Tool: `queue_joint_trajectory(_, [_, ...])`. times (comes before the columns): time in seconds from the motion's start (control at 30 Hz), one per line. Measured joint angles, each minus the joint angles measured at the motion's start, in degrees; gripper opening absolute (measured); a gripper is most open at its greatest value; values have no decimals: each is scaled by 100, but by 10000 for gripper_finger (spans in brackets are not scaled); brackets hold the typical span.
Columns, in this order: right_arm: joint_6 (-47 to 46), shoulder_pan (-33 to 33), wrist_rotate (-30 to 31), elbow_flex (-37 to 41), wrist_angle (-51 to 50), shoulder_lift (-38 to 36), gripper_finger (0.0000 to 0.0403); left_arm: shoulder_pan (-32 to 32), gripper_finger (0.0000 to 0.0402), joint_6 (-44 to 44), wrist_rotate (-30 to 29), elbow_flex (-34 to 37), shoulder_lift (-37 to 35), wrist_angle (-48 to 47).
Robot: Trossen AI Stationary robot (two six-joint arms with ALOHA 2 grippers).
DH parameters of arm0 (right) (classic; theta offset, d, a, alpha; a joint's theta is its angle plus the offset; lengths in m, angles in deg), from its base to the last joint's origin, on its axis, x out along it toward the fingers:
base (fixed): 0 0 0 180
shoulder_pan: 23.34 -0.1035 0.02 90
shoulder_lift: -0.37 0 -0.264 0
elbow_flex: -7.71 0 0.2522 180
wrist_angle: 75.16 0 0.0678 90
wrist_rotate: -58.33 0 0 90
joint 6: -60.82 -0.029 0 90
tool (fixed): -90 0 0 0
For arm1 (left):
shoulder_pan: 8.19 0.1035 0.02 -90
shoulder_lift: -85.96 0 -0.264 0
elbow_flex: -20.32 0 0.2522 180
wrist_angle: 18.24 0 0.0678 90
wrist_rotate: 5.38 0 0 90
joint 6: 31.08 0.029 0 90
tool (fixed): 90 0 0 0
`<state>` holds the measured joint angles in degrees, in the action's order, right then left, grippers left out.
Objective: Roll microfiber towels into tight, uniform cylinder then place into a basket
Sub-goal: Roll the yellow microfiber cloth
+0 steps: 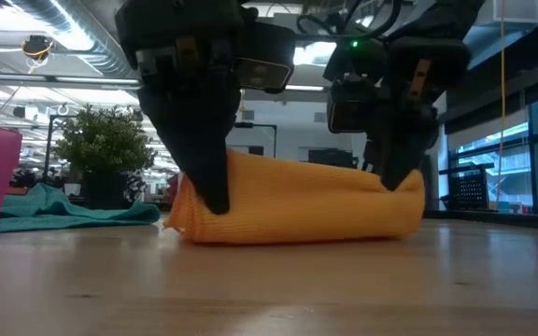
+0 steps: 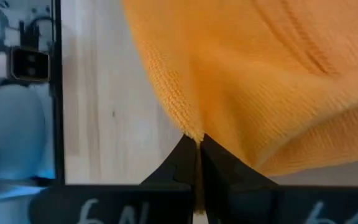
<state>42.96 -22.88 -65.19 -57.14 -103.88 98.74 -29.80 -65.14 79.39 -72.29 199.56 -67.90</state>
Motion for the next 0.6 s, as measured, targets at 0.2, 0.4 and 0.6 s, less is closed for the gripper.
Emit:
queue_joint_trajectory(0.2, [-178,450,-1062,0,3,0,13,2,0,16,-9,0,0,7])
queue_joint_trajectory(0.4, [-613,893,-1138,-2,15,0,13,11,0,22,-50,0,0,22])
queue_joint_trajectory(0.6, [-745,1126,-1175,-9,74,242,13,15,0,25,-66,0,0,14])
